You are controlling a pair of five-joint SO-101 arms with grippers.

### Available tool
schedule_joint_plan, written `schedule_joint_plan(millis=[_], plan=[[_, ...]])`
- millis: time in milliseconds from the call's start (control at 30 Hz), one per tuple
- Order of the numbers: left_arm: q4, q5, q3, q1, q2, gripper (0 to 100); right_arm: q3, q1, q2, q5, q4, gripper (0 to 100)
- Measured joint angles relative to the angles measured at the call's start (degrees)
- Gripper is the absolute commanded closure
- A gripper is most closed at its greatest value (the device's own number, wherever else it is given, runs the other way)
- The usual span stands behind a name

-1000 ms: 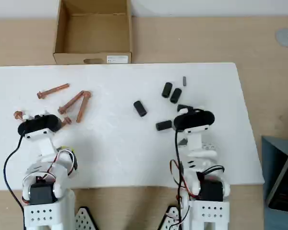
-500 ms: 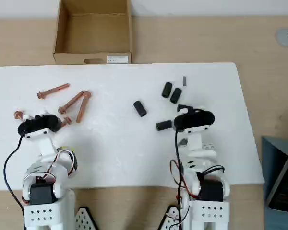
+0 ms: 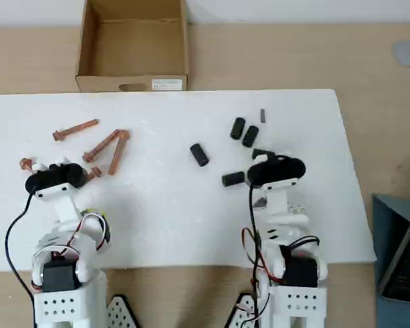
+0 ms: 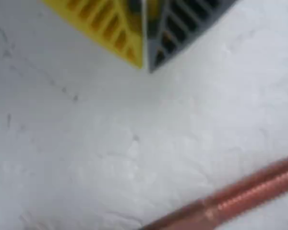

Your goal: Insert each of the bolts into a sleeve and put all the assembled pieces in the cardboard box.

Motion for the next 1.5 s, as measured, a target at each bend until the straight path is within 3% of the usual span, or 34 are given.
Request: schedule_joint_plan(millis=[233, 700, 1133, 1333, 1500], plan=[[-1.32, 0.00, 0.35, 1.49, 0.00, 99, -0.70, 0.00, 0.00, 0.00, 0.00, 99.0], [-1.67, 0.00, -10.29, 1.93, 2.64, 99, -19.52, 0.00, 2.20, 0.00, 2.81, 99.0], [-1.67, 0.00, -33.93, 1.93, 39.47, 100, -56.53, 0.00, 48.62, 0.18, 6.42, 99.0], [-1.85, -0.18, -41.85, 1.93, 55.30, 99, -73.14, 0.00, 69.10, 8.44, 16.09, 99.0], [-1.85, -7.65, -48.09, -0.44, 65.76, 99, -83.60, 0.00, 82.99, 13.54, 22.33, 99.0]])
